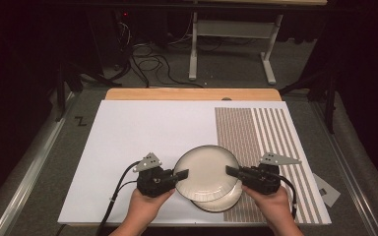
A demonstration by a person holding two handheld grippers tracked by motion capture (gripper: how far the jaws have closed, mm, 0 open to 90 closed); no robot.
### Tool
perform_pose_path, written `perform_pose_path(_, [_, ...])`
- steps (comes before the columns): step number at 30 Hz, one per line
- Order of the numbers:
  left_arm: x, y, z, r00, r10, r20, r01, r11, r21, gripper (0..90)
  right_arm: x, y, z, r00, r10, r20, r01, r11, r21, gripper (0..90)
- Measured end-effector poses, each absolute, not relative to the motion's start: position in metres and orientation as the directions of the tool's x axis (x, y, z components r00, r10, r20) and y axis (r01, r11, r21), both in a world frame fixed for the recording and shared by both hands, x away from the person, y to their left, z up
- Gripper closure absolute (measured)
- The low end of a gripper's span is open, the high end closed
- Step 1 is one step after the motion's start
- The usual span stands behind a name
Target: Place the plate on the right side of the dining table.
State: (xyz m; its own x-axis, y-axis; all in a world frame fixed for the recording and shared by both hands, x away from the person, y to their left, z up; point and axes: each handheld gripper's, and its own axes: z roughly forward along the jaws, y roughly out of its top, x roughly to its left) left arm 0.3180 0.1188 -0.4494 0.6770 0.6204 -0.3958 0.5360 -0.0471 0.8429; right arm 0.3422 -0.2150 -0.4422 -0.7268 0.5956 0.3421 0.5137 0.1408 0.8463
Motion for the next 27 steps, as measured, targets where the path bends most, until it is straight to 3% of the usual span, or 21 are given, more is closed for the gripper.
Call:
perform_pose_path(13, [0.348,0.08,-0.432,0.682,0.618,-0.392,0.532,-0.051,0.845,75.8,0.359,-0.254,-0.42,-0.695,0.638,0.332,0.484,0.073,0.872,83.2])
perform_pose_path(27, [0.385,0.035,-0.428,0.71,0.61,-0.352,0.507,-0.095,0.857,75.2,0.378,-0.294,-0.421,-0.656,0.678,0.331,0.481,0.037,0.876,83.0])
